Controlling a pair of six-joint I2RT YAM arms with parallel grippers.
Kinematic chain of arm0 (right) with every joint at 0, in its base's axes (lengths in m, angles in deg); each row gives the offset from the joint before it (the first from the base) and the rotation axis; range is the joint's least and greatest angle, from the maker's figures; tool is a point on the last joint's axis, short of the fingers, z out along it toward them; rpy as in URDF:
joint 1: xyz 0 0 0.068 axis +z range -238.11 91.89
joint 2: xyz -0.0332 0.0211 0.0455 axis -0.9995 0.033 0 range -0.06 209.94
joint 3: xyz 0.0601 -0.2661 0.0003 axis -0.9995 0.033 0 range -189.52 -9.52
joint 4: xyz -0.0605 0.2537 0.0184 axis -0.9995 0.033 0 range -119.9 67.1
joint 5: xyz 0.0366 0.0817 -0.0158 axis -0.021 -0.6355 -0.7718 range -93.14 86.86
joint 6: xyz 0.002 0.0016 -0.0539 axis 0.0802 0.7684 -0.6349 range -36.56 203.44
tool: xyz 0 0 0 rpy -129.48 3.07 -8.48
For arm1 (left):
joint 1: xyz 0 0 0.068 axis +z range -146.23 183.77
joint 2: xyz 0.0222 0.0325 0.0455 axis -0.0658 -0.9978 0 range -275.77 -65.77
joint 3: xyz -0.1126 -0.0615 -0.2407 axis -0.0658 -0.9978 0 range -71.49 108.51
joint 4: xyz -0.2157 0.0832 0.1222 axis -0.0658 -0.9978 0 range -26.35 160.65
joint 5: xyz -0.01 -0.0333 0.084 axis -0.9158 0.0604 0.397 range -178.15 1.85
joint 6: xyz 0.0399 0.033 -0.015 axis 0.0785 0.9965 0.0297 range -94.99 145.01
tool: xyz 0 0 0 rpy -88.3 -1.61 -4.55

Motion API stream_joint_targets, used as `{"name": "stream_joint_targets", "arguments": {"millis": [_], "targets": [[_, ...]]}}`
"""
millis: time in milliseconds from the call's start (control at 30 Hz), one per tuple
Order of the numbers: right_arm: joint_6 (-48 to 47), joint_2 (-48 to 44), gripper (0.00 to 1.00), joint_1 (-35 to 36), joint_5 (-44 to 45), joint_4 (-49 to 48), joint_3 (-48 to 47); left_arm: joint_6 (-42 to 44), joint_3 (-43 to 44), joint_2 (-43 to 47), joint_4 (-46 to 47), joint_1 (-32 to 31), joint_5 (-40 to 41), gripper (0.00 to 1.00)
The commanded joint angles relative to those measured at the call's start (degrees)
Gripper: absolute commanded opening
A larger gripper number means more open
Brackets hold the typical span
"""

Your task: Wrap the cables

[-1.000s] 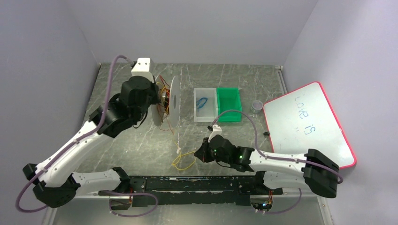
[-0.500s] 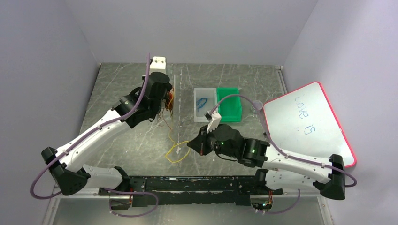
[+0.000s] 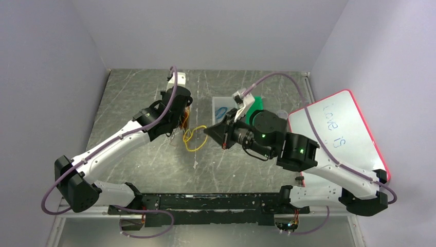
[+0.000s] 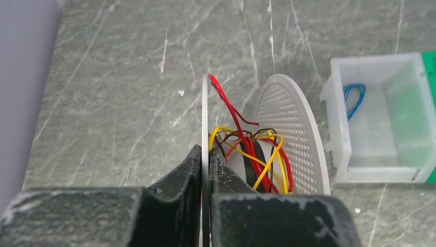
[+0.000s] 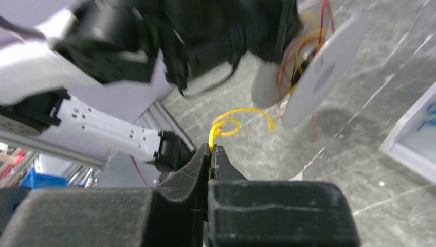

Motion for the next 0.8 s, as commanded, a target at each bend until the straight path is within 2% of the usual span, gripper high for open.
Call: {"name": "stream_joint_targets", "arguments": {"millis": [0,267,467,633,767], "targets": [[-6.6,2.5,0.0,0.2,5.7,5.1,-8.7,-1.3,-3.5,2.7,5.2,0.2,-1.9,0.07],[-17.1,8.2,0.0,0.2,14.6,7.4,-19.0,-0.4,-8.3,5.8,5.3,0.0,-7.1,0.07],[-25.3,11.1,0.0,-0.2,19.2,7.1,-22.4,0.6,-11.1,8.9,5.0,-0.5,-9.9,0.07],[-30.7,12.1,0.0,-3.1,16.7,6.2,-22.6,3.0,-12.7,11.6,5.2,-1.0,-14.0,0.07],[-33.0,12.8,0.0,-10.7,7.0,5.7,-22.5,5.6,-13.3,13.6,5.5,-1.5,-18.4,0.07]]}}
